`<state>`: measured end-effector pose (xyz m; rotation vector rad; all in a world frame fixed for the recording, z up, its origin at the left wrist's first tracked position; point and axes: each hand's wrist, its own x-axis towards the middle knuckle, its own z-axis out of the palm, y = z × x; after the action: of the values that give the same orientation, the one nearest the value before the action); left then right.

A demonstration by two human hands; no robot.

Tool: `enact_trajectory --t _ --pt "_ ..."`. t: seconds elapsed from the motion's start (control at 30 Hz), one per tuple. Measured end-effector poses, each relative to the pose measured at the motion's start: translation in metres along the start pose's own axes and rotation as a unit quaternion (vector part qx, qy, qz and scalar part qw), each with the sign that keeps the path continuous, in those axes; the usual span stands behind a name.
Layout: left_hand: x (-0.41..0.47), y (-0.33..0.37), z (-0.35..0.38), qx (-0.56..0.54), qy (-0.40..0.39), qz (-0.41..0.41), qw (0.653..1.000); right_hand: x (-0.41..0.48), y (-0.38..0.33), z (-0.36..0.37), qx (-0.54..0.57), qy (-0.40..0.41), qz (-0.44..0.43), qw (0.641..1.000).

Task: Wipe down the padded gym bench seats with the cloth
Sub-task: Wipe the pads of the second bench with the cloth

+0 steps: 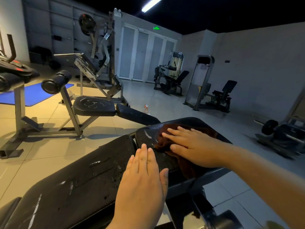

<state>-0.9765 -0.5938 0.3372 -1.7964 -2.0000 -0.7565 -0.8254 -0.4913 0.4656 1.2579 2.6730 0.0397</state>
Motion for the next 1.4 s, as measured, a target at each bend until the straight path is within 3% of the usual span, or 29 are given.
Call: enact_trajectory --t 0.23,0.4,0.5,0.6,0.77,1.0,1.23,1.4 --pt "-0.001 0.002 -0.004 -0.013 -0.004 -0.004 1.000 0.031 0.015 -0.009 -0.025 0.006 0.093 0.995" --pt "-0.004 0.000 -0.005 -0.010 -0.001 0.004 1.000 0.037 -0.021 0.000 -0.006 0.023 0.021 1.000" --pt "-0.004 0.000 -0.006 -0.015 -0.001 0.010 1.000 0.005 -0.012 0.001 0.004 -0.013 -0.029 0.999" --pt "-0.004 -0.001 -0.004 -0.011 0.004 0.014 1.000 -0.008 0.010 -0.005 0.014 -0.032 -0.008 0.999" --pt "-0.006 0.001 -0.004 -0.019 0.004 0.005 1.000 0.030 -0.008 -0.004 -0.011 0.020 0.066 0.998" --pt "-0.007 0.001 -0.007 -0.033 0.004 0.007 0.999 0.002 -0.015 0.000 0.008 -0.016 -0.037 0.999" --pt "-0.007 0.002 -0.009 -0.041 -0.009 -0.002 0.999 0.033 -0.004 -0.007 -0.018 0.015 0.063 0.998" --pt "-0.008 0.002 -0.011 -0.036 0.003 0.013 0.999 0.040 -0.035 0.000 -0.011 0.024 0.002 1.000"
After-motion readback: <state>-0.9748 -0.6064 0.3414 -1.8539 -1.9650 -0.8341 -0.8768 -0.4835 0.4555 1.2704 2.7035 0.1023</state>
